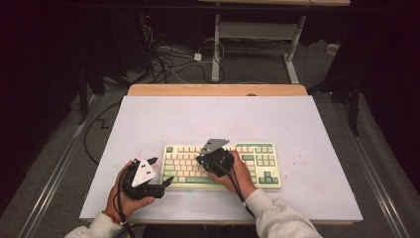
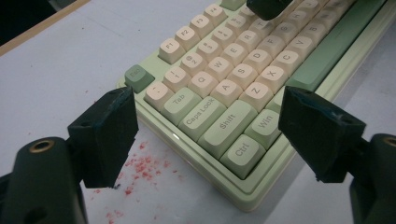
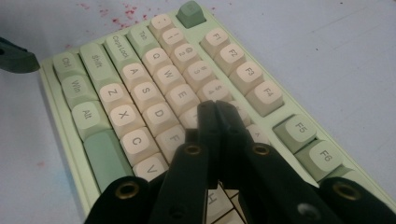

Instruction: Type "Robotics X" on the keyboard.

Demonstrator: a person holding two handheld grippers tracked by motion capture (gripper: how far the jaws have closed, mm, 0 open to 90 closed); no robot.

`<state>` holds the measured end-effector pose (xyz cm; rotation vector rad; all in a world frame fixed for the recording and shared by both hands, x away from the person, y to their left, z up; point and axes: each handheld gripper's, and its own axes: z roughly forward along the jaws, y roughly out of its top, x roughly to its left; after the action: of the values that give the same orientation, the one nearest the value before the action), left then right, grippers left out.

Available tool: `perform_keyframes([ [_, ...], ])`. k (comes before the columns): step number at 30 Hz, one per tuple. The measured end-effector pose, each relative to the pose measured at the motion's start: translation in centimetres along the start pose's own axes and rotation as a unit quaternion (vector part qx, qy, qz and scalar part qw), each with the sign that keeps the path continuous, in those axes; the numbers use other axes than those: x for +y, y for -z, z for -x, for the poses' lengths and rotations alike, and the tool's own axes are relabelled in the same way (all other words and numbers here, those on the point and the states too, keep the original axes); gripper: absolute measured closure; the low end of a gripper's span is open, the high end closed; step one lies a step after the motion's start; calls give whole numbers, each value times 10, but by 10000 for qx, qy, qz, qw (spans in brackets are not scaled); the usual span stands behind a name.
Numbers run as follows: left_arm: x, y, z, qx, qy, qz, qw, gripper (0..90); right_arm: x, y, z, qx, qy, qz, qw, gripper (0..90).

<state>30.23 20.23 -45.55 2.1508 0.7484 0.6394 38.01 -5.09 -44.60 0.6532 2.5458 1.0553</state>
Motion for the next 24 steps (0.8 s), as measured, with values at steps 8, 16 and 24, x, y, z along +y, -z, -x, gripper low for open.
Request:
perform_keyframes([
  [8, 0, 0, 0, -5, -5, -6, 10000, 189, 1, -4, 0, -36, 35, -96, 9999, 900],
  [16, 0, 0, 0, -1, -11, -4, 10000, 189, 1, -4, 0, -54, 9, -130, 9999, 900],
  [24, 0, 0, 0, -6, -27, -23, 10000, 188, 0, -7, -1, -14, 45, -262, 9996, 900],
])
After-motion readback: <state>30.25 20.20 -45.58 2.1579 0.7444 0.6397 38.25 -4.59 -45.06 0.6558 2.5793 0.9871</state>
